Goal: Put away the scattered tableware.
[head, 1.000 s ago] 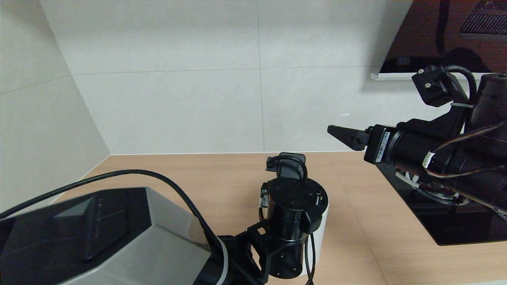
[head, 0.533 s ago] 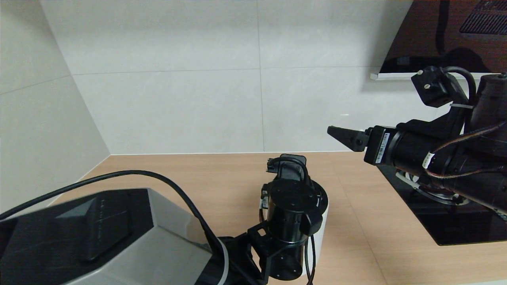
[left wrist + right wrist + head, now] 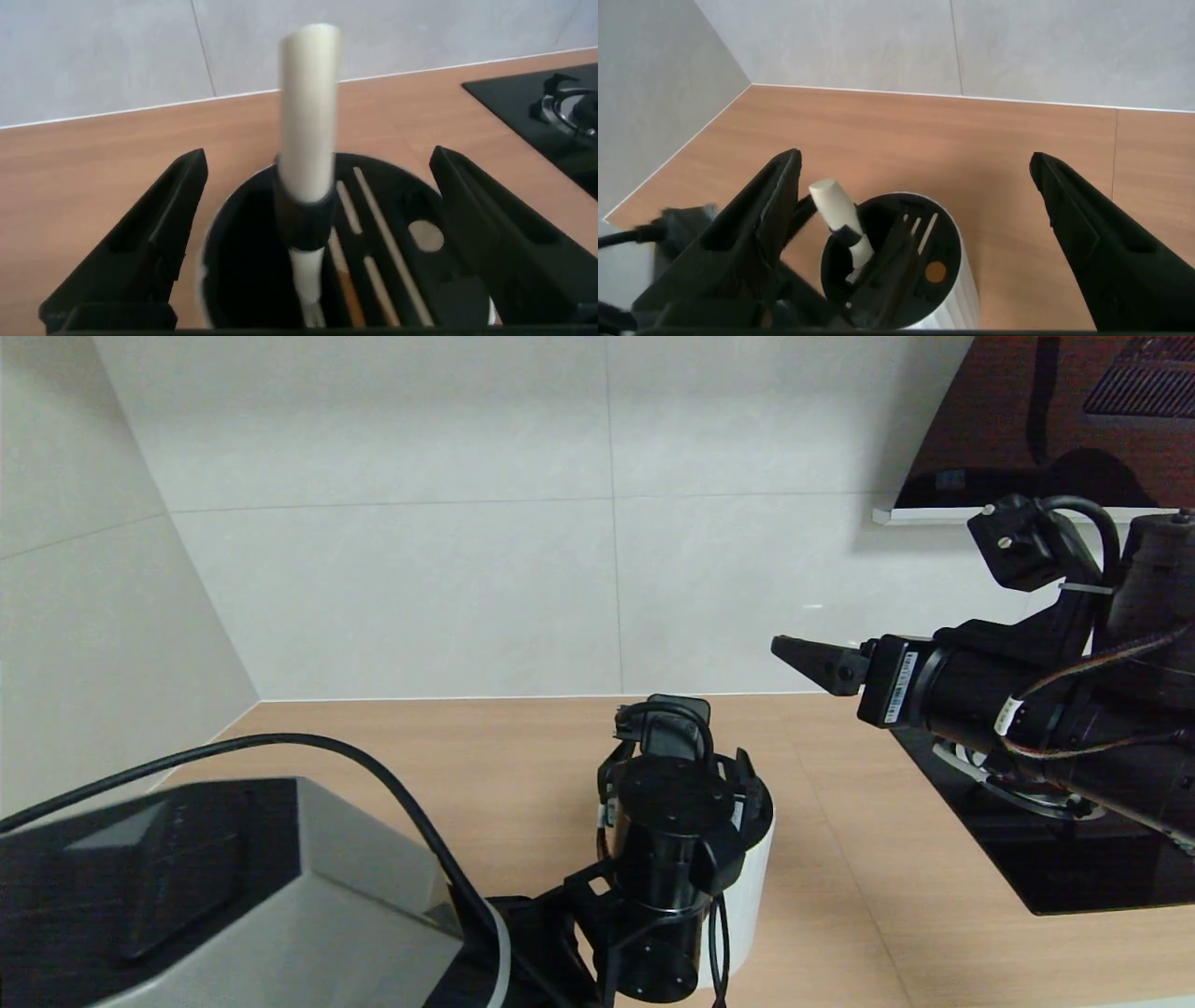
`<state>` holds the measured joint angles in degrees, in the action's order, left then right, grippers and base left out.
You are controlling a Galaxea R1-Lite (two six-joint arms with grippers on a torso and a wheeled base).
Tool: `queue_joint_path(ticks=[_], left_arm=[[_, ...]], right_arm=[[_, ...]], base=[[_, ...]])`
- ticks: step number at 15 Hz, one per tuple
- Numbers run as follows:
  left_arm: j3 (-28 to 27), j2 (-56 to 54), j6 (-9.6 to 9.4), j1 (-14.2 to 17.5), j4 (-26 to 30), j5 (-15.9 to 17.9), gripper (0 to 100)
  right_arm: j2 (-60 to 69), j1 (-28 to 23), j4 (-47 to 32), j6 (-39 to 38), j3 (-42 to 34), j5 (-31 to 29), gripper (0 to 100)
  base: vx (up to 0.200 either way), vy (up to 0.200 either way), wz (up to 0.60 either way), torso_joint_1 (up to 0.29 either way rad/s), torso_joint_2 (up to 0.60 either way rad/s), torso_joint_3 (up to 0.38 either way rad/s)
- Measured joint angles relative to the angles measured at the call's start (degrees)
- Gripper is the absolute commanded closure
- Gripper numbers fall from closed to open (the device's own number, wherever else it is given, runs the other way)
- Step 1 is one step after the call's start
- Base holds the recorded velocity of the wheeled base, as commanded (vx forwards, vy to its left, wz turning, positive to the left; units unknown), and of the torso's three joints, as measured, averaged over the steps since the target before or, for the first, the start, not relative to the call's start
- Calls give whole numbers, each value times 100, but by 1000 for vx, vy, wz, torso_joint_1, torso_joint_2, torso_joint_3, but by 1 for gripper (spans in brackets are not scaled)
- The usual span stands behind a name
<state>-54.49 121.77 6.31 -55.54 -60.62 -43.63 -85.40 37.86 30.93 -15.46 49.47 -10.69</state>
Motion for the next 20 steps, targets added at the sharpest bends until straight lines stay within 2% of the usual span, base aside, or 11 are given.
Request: queue_joint_path(ticks=[2, 4, 8, 11, 14, 15, 17, 20], left_arm=[[235, -455, -27, 85, 107, 200, 0], [518, -1268, -49, 251, 444, 573, 0], [1080, -3556, -49, 689, 1677, 1538, 0], [1467, -5344, -46, 1519, 2976, 2160, 0], [1582, -7125, -55, 2374, 4812, 2433, 0], [1545, -7707, -63, 2677, 5477, 2486, 0], [1467, -8660, -132, 3231, 6377, 2558, 0], [1409, -9793, -378, 3895, 7077, 2587, 0]], right_arm=[[9, -11, -6, 0, -13, -15, 0], [45, -138, 35, 0, -18, -37, 0], [549, -540, 51, 40, -197, -55, 0], [1352, -1017, 16, 163, -705, 13, 0], [2548, -1488, -184, 260, -1100, 202, 0], [3018, -1629, -483, 321, -1187, 235, 0], [3936, -1858, -1349, 453, -1273, 265, 0], [5417, -2337, -2859, 835, -1329, 249, 0]], base=[[0, 0, 0, 0, 0, 0], [0, 0, 0, 0, 0, 0], [0, 0, 0, 0, 0, 0], [0, 0, 0, 0, 0, 0], [0, 0, 0, 0, 0, 0], [0, 0, 0, 0, 0, 0], [0, 0, 0, 0, 0, 0], [0, 0, 0, 0, 0, 0]])
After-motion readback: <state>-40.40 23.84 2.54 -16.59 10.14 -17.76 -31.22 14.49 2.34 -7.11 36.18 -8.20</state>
